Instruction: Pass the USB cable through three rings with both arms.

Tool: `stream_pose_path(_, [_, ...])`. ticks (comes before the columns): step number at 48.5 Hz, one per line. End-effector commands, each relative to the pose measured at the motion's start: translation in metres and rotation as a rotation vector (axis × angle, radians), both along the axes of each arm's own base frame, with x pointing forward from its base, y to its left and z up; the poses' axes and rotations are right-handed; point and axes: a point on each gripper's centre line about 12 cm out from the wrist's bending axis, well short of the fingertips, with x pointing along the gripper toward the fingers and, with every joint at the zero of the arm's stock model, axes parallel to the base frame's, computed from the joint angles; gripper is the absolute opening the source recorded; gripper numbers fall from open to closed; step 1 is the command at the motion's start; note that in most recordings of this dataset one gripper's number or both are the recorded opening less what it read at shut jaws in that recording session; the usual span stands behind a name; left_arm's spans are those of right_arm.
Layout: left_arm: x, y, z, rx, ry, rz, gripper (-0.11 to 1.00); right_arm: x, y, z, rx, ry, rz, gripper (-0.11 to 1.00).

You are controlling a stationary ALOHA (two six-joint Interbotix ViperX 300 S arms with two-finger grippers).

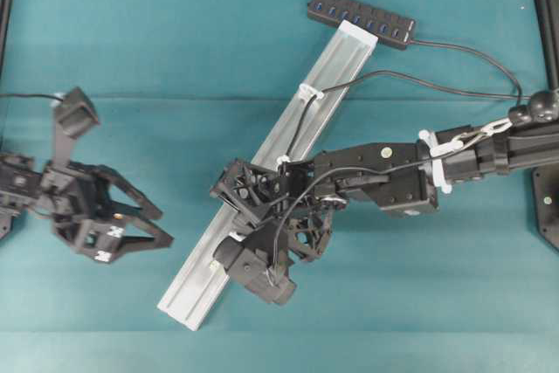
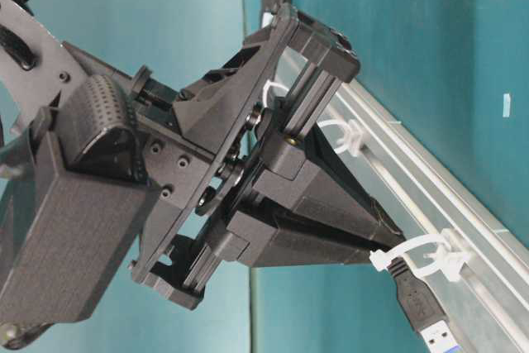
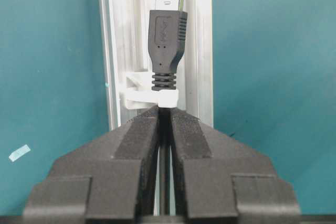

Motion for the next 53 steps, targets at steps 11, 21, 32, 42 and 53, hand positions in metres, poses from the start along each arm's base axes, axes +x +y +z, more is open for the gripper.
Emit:
stream_pose_path(11, [0.037, -0.025, -0.022, 0.006, 0.015, -0.065, 0.95, -0.001, 0.002, 0.002, 0.003, -0.003, 0.002, 0.10])
stream_pose_path(21, [0.055, -0.032, -0.033, 0.006, 0.025, -0.074, 0.95, -0.002, 0.002, 0.002, 0.003, -0.002, 0.004, 0.10])
stream_pose_path(32, [0.062, -0.033, -0.042, 0.028, 0.043, -0.082, 0.95, -0.002, 0.002, 0.002, 0.003, -0.002, 0.004, 0.10])
stream_pose_path(42, [0.063, -0.033, -0.046, 0.042, 0.055, -0.087, 0.94, -0.002, 0.002, 0.002, 0.003, -0.002, 0.004, 0.10])
stream_pose_path(53, [0.068, -0.025, -0.045, 0.092, 0.021, -0.092, 0.92, -0.002, 0.002, 0.002, 0.003, -0.002, 0.004, 0.10])
